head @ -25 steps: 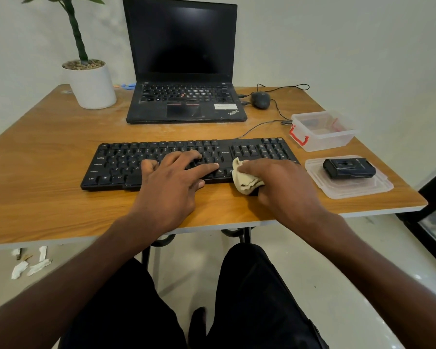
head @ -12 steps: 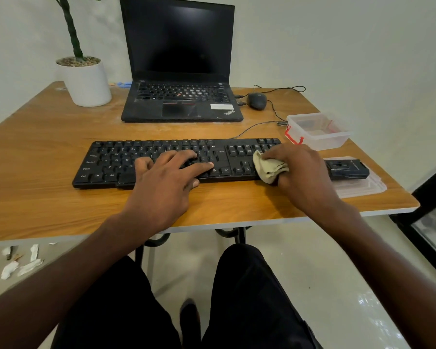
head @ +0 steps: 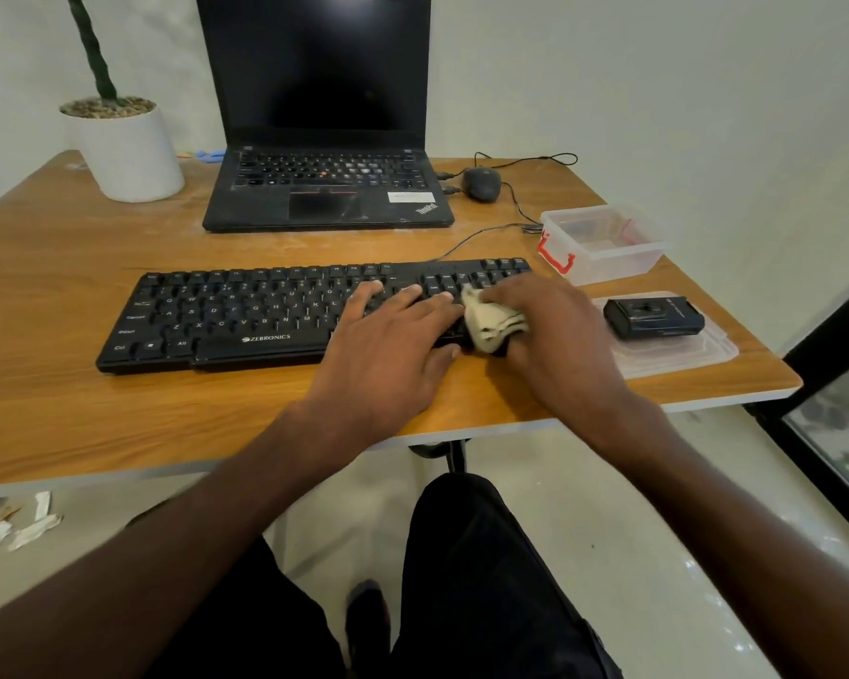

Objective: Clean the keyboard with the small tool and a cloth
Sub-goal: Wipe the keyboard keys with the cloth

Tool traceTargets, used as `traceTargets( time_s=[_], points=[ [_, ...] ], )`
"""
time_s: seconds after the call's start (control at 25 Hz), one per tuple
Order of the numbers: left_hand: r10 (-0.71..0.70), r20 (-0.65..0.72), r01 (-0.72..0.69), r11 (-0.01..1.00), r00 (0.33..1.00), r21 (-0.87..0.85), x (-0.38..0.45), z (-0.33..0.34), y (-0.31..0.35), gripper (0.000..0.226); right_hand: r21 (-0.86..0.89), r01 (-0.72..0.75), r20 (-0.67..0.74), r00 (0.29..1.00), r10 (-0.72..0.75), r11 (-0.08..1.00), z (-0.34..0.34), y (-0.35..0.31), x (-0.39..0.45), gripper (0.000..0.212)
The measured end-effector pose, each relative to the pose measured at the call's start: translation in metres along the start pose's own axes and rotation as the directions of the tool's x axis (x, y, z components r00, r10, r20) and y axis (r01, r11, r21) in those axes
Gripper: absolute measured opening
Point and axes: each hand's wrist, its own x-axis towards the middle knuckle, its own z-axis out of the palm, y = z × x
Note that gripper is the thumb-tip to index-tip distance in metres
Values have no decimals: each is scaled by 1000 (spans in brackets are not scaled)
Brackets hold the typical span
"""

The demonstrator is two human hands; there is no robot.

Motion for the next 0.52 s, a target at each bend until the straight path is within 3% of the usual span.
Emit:
traceTargets(
  time_s=[0.12, 0.32, 0.52],
  points=[
    [-36, 17, 36, 999, 999, -5, 2, 1, -1, 45, -23, 62, 43, 997, -61, 998, 2, -4, 5, 42],
    [-25, 44, 26, 999, 999, -24, 2, 0, -1, 48, -71, -170, -36, 985, 167, 983, -12, 35, 12, 44],
    [-21, 59, 24, 998, 998, -60, 3, 0, -2, 48, -211, -366, -54, 930, 363, 907, -21, 40, 8, 38]
  ],
)
